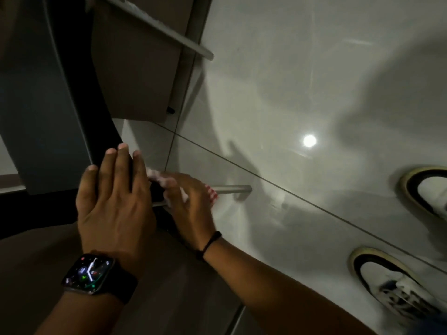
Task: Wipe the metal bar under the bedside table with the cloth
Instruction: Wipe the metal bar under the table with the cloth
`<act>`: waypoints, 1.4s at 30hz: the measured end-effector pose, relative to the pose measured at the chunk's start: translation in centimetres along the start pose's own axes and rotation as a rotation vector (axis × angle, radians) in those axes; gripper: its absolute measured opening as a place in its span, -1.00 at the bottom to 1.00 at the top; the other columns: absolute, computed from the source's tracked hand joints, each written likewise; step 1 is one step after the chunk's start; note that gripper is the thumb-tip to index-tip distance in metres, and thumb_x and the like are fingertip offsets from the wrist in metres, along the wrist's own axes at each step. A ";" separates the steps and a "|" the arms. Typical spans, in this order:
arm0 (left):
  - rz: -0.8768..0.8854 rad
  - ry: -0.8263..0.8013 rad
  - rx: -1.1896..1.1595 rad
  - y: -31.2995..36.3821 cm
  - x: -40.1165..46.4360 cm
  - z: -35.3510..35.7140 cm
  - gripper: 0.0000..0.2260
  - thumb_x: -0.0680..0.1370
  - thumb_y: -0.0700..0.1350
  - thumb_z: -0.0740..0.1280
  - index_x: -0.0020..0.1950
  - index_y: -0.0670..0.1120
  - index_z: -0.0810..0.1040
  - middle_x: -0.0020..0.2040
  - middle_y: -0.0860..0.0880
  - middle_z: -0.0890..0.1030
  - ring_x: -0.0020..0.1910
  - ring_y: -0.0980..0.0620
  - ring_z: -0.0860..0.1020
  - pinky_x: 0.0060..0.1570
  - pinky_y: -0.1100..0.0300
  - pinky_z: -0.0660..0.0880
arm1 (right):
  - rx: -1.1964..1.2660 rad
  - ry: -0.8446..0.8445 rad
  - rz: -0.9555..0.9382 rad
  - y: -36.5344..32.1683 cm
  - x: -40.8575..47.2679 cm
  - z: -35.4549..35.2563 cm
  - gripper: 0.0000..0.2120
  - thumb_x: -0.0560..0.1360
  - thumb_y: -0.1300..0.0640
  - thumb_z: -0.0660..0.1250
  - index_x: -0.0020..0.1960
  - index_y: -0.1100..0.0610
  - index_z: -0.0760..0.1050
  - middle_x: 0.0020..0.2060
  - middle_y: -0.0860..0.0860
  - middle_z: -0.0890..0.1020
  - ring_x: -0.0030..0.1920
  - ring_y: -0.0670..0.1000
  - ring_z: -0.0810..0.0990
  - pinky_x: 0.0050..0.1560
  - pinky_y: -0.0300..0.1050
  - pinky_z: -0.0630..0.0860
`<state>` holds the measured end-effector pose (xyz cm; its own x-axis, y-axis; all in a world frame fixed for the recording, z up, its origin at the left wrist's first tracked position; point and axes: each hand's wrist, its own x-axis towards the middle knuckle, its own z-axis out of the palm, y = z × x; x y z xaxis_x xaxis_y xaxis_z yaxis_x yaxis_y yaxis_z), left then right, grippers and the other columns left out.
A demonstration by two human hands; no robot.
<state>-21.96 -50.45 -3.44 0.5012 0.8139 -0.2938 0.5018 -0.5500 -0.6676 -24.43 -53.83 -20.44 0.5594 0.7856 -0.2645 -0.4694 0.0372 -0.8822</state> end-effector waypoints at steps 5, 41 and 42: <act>-0.013 0.035 -0.004 0.5 0.3 0.3 -0.37 0.54 -0.20 0.34 0.60 -0.20 0.24 0.65 -0.21 0.17 0.65 -0.16 0.08 0.59 -0.04 -0.14 | 0.241 0.232 0.699 5.0 0.2 -7.3 -0.72 0.77 -0.08 0.29 0.06 0.01 0.72 -0.24 0.11 0.77 -0.29 0.32 0.64 -0.36 0.11 0.65; -0.193 -0.030 -0.143 1.3 0.4 0.8 -0.31 0.56 -0.21 0.17 0.67 -0.12 -0.02 0.70 -0.11 -0.06 0.67 -0.07 -0.12 0.60 -0.19 -0.16 | -0.141 0.086 -0.042 -0.3 1.2 1.1 -0.61 0.83 -0.15 0.09 0.08 -0.19 0.68 -0.03 -0.25 0.75 0.07 -0.23 0.73 0.35 -0.10 0.51; -0.192 -0.022 -0.157 1.4 0.4 0.9 -0.30 0.56 -0.22 0.19 0.67 -0.13 -0.02 0.70 -0.12 -0.05 0.67 -0.07 -0.12 0.60 -0.18 -0.16 | -0.135 0.107 -0.096 0.1 1.0 1.5 -0.63 0.83 -0.15 0.09 0.10 -0.17 0.66 0.01 -0.27 0.73 0.13 -0.27 0.70 0.37 -0.22 0.46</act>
<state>-21.68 -50.70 -5.10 0.3717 0.9092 -0.1875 0.6907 -0.4058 -0.5986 -24.97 -52.14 -20.19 0.6699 0.7122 -0.2100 -0.3186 0.0202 -0.9477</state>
